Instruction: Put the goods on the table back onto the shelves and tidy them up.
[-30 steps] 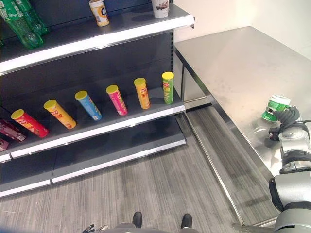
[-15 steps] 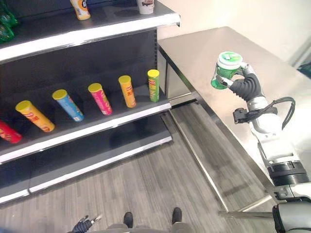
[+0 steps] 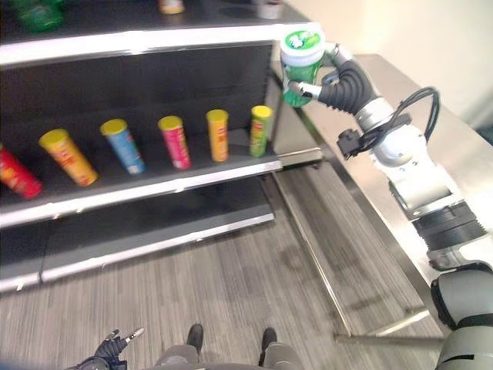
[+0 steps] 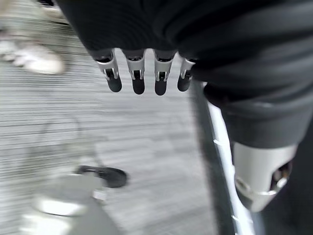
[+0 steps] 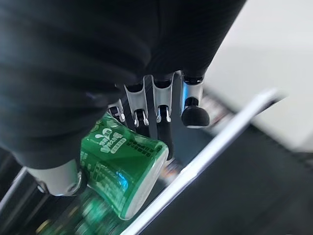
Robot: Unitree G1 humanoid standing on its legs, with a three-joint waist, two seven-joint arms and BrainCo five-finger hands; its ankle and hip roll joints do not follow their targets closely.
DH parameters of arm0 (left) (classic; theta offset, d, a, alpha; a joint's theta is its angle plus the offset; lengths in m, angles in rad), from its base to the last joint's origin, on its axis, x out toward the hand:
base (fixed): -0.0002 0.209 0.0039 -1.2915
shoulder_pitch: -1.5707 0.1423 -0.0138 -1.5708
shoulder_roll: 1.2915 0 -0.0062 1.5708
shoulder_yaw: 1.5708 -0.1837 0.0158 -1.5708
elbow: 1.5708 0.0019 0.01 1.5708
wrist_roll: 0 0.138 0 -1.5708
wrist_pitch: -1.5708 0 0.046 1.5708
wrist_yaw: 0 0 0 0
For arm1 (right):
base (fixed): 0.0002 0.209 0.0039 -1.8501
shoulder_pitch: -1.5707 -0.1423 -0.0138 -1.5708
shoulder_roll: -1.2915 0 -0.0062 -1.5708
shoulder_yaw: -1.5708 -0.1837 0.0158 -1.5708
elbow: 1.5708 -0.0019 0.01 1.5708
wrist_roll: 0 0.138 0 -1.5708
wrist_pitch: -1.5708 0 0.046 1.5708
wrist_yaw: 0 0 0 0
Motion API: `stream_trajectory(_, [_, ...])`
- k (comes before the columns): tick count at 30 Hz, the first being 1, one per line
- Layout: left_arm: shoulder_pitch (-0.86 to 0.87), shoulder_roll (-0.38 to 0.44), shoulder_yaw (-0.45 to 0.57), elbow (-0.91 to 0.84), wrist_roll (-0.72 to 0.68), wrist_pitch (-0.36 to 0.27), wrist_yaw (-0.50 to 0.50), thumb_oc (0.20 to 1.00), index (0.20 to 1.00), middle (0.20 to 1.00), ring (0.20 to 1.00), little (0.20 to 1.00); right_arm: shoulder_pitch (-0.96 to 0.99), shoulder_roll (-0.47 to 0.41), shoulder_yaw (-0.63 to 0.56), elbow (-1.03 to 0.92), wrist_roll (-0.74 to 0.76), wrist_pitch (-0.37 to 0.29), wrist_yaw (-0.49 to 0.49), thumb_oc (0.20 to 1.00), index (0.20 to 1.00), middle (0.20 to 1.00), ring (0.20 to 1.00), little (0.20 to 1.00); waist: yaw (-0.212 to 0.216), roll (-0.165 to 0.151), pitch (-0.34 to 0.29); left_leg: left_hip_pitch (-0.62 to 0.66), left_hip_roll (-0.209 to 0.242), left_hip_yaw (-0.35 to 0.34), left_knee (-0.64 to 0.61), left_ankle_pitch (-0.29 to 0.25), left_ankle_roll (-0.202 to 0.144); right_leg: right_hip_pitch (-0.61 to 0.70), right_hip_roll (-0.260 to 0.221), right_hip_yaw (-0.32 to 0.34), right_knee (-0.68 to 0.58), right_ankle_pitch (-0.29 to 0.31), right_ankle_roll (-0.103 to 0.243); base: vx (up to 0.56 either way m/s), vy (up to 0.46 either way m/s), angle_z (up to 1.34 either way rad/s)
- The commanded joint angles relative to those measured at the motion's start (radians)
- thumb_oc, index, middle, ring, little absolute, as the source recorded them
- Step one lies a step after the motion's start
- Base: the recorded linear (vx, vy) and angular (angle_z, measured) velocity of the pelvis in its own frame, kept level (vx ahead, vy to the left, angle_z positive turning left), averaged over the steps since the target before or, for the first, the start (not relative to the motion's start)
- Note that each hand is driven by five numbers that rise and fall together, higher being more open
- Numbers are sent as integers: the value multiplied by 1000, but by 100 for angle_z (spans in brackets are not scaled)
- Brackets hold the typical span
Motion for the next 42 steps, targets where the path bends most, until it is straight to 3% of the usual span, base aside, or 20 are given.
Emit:
stream_trajectory(1, [0,37,-38,26,-33,-11,-8,1000,1000,1000,1000,1000,-155,-10,63,112,72,-24,-50,200,200,200,200,200,34,-64,-68,-131,-71,-108,-24,38,-36,90,37,44,-195,82,-14,-159,-194,100])
stream_trajectory(4, [-16,25,-81,13,-34,-12,-19,1000,1000,1000,1000,1000,-220,-32,105,203,68,-15,-60,200,200,200,200,200,21,-46,-44,-191,-82,-118,-24,55,-51,95,46,-19,-232,90,-27,-185,-86,137])
stream_trajectory(7, [-15,29,-70,16,-47,-6,-21,1000,1000,1000,1000,1000,-257,-43,118,298,65,9,-80,200,200,200,200,200,0,-42,-23,-196,-36,11,33,48,-42,82,10,-84,-239,120,-32,-206,49,97])
stream_trajectory(9, [-7,30,-58,33,-33,-2,-21,1000,1000,1000,1000,1000,-261,-28,103,342,69,19,-84,200,200,200,200,200,-13,-47,-30,-176,-15,5,93,6,-42,66,-13,-107,-237,140,-35,-145,75,104])
stream_trajectory(10, [-6,29,-54,45,-15,-1,-20,1000,1000,1000,1000,1000,-267,-17,94,390,66,20,-87,200,200,200,200,200,-22,-54,-37,-155,-14,-23,147,-42,-48,53,-37,-116,-240,151,-34,-95,69,59])
stream_trajectory(11, [-6,29,-53,45,-15,-1,-20,1000,1000,1000,1000,1000,-268,-16,95,391,66,19,-86,200,200,200,200,200,-23,-53,-35,-155,-13,-25,152,-46,-49,56,-36,-118,-240,151,-35,103,-22,33])
stream_trajectory(12, [-7,-35,-87,2,140,18,12,1000,1000,1000,1000,1000,176,-12,-189,152,29,15,-94,200,200,200,200,200,-107,-5,-127,90,-47,52,-24,-128,-15,120,-43,-54,-306,166,12,193,-58,32])
stream_trajectory(13, [-8,-39,-92,7,144,22,15,1000,1000,1000,1000,1000,163,-5,-175,175,29,19,-96,200,200,200,200,200,-111,-3,-133,93,-46,56,-24,-129,-15,125,-48,-57,-306,165,12,192,-54,81])
stream_trajectory(36, [-14,-29,-85,8,131,22,19,1000,1000,1000,1000,1000,80,7,-116,234,24,22,-92,200,200,200,200,200,-116,-2,-133,103,-43,81,-24,-134,-18,122,-49,-40,-306,169,13,4,-3,-2])
stream_trajectory(42, [-22,-25,-96,-98,83,4,0,1000,1000,1000,1000,1000,98,-15,-117,181,1,23,-90,200,200,200,200,200,-118,-3,-128,110,-27,82,-24,-133,-27,127,-36,-44,-305,155,4,25,-62,0])
